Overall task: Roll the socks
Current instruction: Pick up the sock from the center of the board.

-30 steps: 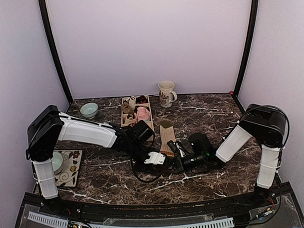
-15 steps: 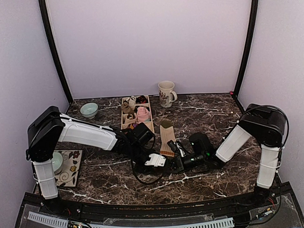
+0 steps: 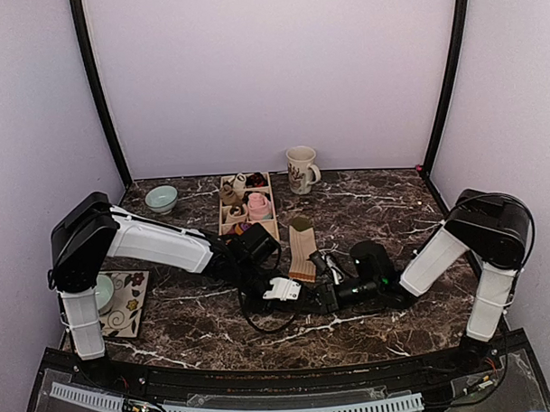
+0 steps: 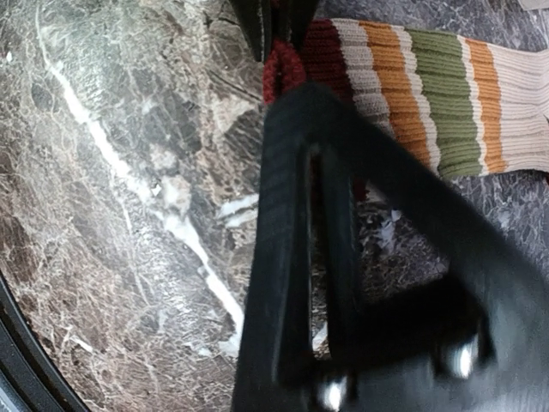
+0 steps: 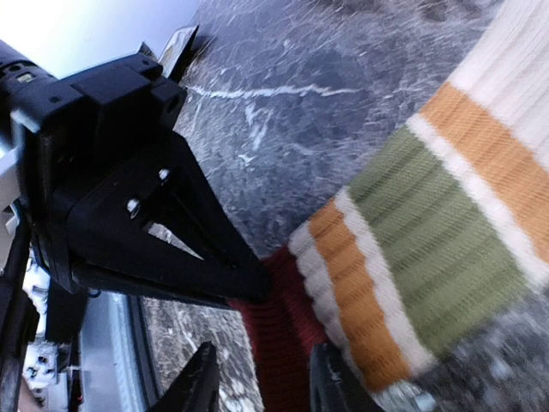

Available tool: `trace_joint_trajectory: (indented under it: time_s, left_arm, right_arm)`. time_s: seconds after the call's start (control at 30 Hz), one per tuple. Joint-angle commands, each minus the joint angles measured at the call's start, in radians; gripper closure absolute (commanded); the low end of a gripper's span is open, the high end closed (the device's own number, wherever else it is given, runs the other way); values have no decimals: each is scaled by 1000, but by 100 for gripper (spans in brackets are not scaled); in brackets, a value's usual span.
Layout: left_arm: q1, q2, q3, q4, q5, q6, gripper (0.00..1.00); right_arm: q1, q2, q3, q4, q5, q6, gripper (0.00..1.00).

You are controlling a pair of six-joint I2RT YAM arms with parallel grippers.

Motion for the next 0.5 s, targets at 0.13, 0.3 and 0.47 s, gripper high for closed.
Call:
trace_joint_trajectory:
  time_s: [0.13,0.3,0.47]
  left_arm:
    - [65,64,93,-182,155,-77,100]
    - [104,136,188,-310,258,-82,100]
    - [145,235,327,-467,357,-85,100]
  right_arm:
    - [42,-292,-253,84,321,-228,60]
    - [218,-421,-269,1,478,-453,58]
    - [341,-410,-165,-207,632,-660,57]
